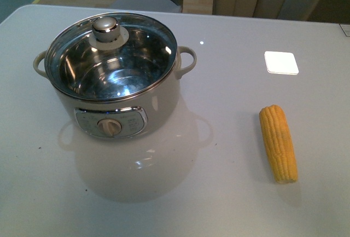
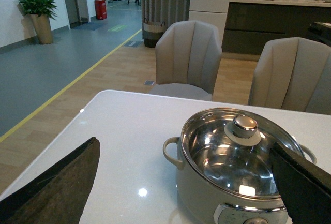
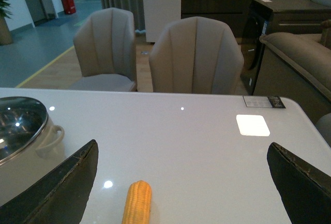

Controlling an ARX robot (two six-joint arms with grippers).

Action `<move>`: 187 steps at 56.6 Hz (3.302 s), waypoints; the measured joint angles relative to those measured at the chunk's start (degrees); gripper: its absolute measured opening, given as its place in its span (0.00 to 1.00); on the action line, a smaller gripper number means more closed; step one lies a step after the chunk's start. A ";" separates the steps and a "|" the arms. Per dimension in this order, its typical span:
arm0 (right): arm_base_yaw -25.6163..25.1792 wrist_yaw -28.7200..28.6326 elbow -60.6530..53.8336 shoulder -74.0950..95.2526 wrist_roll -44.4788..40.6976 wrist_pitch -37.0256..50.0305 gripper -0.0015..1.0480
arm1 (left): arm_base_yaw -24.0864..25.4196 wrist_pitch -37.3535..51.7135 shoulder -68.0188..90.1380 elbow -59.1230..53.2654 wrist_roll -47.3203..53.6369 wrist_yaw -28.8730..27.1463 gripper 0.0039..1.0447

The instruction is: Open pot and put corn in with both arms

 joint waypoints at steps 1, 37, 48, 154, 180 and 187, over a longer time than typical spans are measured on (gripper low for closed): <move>0.00 0.00 0.00 0.00 -0.02 0.00 0.92 | 0.00 0.00 0.00 0.00 0.00 0.00 0.94; 0.00 0.00 0.00 0.00 0.00 0.00 0.92 | 0.00 0.00 0.00 0.00 0.00 0.00 0.94; 0.00 -0.09 0.00 0.00 0.00 0.00 0.92 | 3.06 2.01 2.58 0.00 -2.71 13.84 0.94; 0.00 -0.07 0.00 -0.04 -0.02 -0.02 0.92 | -9.55 50.62 129.13 58.99 2.60 15.93 0.94; 0.00 -0.07 0.00 -0.04 0.00 -0.02 0.92 | -10.12 50.99 130.25 59.52 2.60 15.65 0.61; 0.00 -0.07 0.00 -0.04 0.00 0.00 0.92 | -10.67 51.15 130.25 59.54 3.82 15.08 0.40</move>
